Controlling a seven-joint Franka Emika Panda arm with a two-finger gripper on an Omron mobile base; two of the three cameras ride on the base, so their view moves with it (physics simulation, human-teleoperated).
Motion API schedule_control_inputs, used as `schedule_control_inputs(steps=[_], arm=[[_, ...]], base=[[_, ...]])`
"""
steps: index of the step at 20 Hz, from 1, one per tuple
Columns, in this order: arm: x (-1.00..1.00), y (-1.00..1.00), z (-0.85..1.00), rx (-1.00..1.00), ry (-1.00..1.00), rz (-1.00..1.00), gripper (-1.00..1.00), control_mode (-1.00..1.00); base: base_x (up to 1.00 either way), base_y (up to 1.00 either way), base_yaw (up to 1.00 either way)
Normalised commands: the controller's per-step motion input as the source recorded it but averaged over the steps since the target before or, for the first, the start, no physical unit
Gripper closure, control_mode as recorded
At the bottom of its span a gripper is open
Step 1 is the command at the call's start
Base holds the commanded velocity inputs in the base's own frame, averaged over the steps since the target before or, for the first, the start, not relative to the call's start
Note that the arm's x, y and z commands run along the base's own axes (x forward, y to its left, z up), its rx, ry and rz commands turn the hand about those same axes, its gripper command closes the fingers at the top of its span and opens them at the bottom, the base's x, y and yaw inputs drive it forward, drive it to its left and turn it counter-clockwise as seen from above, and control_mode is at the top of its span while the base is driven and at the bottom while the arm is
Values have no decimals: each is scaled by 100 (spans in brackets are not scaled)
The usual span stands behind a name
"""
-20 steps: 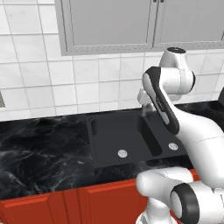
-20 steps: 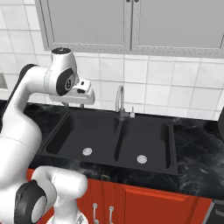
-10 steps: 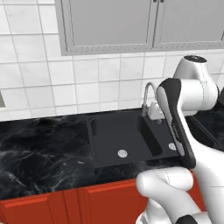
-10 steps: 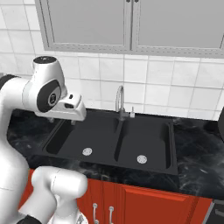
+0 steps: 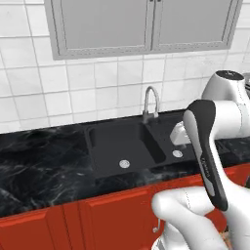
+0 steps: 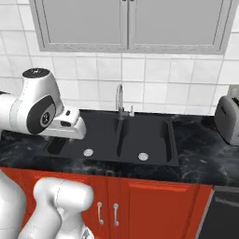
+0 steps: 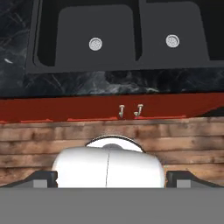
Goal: Navigate to the microwave.
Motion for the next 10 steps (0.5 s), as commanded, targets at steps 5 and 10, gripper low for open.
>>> schedule_control_inputs(steps=[5,10], arm=[[0,0,0,0,0,0,-100,100],[0,0,0,0,0,0,-100,100]], base=[[-30,-16,-90],[-11,-2,-100]])
